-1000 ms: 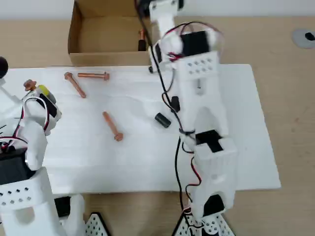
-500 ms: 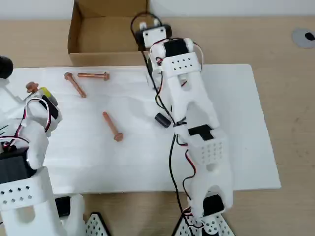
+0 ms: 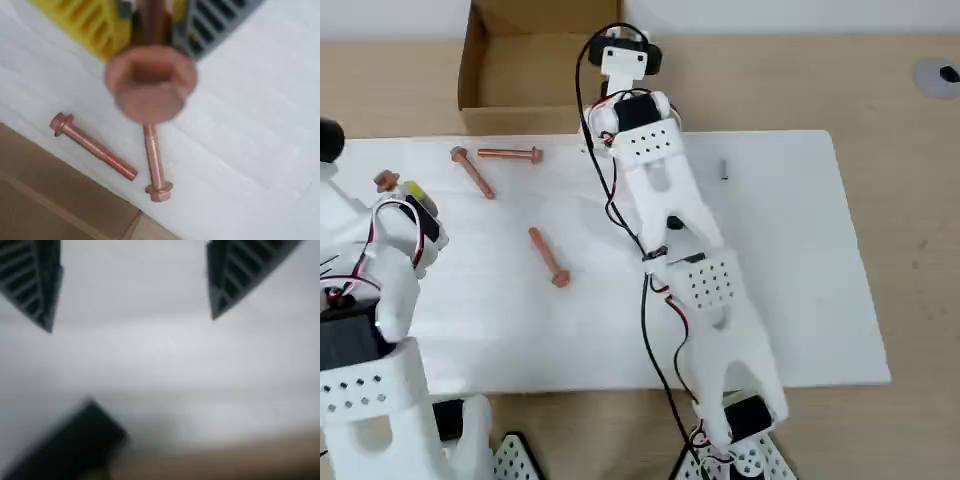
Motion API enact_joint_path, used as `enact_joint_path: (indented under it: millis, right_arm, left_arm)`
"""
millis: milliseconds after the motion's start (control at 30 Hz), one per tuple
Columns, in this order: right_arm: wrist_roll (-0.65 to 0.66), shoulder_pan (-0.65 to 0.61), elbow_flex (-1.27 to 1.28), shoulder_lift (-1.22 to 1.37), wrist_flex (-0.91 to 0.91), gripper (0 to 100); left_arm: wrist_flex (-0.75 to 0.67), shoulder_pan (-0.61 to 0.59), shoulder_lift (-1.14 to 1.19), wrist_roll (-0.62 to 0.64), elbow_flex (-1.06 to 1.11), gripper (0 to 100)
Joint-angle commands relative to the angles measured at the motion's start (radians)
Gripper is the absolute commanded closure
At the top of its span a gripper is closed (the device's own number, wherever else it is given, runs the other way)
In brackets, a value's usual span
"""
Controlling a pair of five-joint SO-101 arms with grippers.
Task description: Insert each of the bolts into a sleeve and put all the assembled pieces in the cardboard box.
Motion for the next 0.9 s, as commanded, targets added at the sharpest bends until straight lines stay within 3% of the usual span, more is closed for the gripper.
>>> enact_joint_path:
  millis: [0,467,633,867]
  right_arm:
    - [-0.055,-0.010,-0.177,0.051,-0.060,75.3]
    - [-0.035,0.133,-0.282,0.147,-0.061,75.3]
    - [0.150,0.142,-0.278,0.150,-0.060,75.3]
    - [0.608,0.111,-0.242,0.142,-0.055,75.3]
  left_arm:
    - [-0.009,-0.002,-0.021,0.006,0.011,99]
    - [-0.009,-0.002,-0.021,-0.035,0.018,99]
    - [-0.011,-0.002,-0.019,-0.035,0.015,99]
    - [-0.011,-0.002,-0.019,-0.035,0.020,99]
